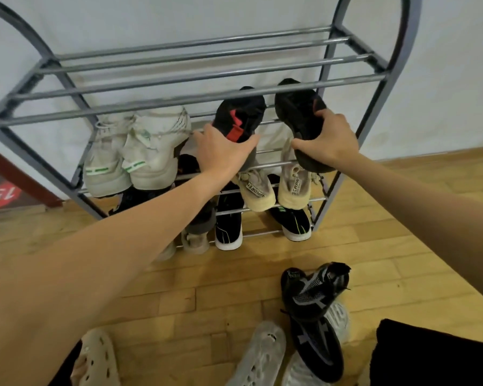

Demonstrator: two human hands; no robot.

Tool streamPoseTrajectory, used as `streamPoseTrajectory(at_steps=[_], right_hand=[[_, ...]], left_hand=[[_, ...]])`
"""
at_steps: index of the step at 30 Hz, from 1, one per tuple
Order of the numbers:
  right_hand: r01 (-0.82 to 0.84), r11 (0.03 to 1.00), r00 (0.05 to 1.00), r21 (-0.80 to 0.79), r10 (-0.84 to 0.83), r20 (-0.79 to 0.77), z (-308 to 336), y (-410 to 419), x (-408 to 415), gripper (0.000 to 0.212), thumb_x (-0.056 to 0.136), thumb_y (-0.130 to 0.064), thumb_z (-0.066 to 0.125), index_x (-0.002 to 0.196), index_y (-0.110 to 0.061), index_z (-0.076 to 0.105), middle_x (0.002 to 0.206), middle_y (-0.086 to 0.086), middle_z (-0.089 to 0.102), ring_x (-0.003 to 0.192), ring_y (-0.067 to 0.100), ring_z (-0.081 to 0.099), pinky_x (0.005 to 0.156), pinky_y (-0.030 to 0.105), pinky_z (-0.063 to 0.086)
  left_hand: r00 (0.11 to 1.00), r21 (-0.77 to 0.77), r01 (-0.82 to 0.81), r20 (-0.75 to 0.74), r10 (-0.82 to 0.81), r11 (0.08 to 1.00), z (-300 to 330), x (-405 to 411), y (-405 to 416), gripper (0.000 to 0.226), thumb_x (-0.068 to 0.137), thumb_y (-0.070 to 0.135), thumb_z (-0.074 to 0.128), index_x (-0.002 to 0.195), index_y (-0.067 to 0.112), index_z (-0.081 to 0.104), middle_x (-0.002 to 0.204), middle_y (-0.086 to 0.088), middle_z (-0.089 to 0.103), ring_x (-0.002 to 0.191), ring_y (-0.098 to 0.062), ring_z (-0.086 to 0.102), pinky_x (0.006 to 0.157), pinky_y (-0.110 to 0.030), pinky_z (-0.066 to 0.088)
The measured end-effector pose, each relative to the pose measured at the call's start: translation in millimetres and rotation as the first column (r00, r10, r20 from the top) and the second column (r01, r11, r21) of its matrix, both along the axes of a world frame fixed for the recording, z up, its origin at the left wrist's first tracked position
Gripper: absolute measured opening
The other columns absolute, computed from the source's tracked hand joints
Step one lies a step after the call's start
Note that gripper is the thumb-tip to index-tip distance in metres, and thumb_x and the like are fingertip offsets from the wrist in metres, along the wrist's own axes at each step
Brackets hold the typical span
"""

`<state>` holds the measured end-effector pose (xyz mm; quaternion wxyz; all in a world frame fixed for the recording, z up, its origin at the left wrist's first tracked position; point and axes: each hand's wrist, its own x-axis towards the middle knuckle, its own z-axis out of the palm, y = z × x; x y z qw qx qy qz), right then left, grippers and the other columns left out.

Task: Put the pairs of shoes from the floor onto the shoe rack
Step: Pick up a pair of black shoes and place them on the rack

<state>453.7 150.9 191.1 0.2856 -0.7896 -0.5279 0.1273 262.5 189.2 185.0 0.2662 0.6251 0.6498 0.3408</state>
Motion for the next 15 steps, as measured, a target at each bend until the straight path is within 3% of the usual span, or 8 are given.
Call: streamPoseTrajectory(at_steps=[4, 10, 15], right_hand=[[-0.033, 0.997, 0.997, -0.076, 0.038, 0.064, -7, 8, 9, 0.090, 0.063, -0.062, 0.065, 0.136, -0.014, 0.044, 0.132, 0.015, 0.052, 0.120, 0.036, 0.050, 0.098, 0.049, 0.047], [-0.013, 0.997, 0.953, -0.079, 0.036, 0.300, -21, -9, -3, 0.060, 0.084, -0.051, 0.055, 0.128, -0.010, 0.050, 0.144, 0.023, 0.034, 0.134, 0.042, 0.030, 0.111, 0.051, 0.029], [-0.077, 0.997, 0.877, 0.004, 0.066, 0.476, -49, -52, -27, 0.067, 0.093, -0.037, 0.048, 0.148, -0.008, 0.025, 0.158, 0.025, 0.010, 0.146, 0.044, 0.004, 0.117, 0.055, 0.008]], left_hand=[[0.998, -0.014, 0.044, -0.041, -0.045, 0.999, -20, -1, 4, 0.089, 0.063, 0.061, 0.076, 0.128, 0.008, 0.044, 0.127, -0.009, 0.046, 0.116, -0.022, 0.049, 0.081, -0.025, 0.039], [0.994, -0.068, 0.106, -0.029, -0.109, 0.992, -23, -7, 1, 0.097, 0.065, 0.064, 0.072, 0.139, 0.014, 0.036, 0.134, -0.008, 0.043, 0.123, -0.023, 0.044, 0.090, -0.028, 0.037], [0.986, 0.011, 0.146, -0.084, -0.144, 0.989, -24, -20, -25, 0.091, 0.074, 0.054, 0.071, 0.145, 0.017, 0.029, 0.138, -0.013, 0.037, 0.130, -0.029, 0.038, 0.105, -0.034, 0.033]])
